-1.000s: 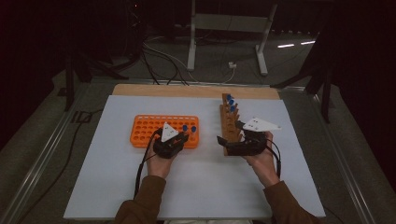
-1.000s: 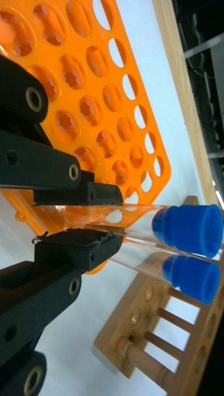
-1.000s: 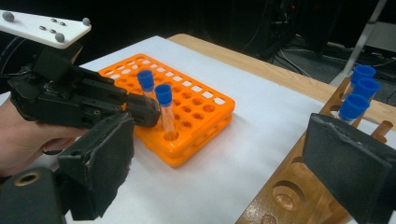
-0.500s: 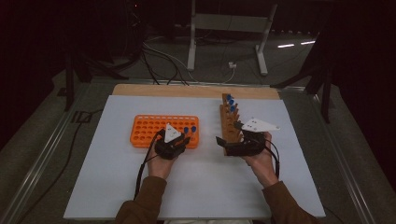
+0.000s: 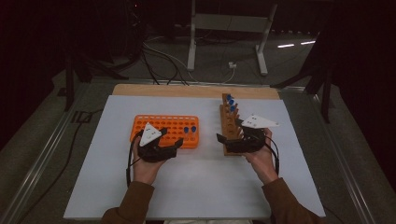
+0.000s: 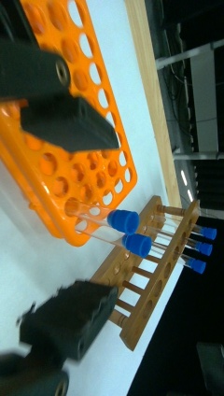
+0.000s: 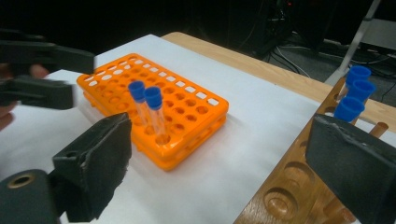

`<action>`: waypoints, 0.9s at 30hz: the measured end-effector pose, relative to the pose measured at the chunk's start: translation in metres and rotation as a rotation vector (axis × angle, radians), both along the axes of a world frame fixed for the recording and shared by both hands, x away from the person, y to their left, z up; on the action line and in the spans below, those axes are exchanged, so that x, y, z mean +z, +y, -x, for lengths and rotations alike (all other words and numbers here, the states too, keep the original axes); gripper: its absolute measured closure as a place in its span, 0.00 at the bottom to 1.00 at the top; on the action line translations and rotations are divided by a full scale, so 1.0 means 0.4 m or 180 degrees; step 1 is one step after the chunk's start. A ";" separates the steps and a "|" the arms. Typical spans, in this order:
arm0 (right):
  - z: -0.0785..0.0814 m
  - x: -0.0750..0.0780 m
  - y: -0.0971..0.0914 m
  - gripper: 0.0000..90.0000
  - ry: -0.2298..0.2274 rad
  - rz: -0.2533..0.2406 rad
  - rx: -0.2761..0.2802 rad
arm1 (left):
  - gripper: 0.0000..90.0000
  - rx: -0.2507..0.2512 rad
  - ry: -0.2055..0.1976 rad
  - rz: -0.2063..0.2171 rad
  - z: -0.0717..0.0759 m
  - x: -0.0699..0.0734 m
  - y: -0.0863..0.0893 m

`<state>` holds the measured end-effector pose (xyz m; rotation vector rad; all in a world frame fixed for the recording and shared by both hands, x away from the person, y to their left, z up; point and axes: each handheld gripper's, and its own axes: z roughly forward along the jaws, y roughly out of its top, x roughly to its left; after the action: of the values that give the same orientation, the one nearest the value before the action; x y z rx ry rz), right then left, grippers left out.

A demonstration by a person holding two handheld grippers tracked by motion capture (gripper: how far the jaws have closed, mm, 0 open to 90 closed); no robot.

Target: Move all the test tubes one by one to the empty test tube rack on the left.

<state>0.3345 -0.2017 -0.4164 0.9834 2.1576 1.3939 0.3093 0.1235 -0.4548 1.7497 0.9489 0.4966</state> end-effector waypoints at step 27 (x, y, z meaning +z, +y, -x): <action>-0.187 -0.056 -0.053 0.47 0.0217 0.0227 -0.0649 | 0.01 0.0210 0.0054 0.0116 0.017 0.006 0.038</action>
<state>0.4091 -0.2229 -0.4386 1.2016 2.0722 1.1965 0.3027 0.1386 -0.4523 1.6967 1.0243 0.5043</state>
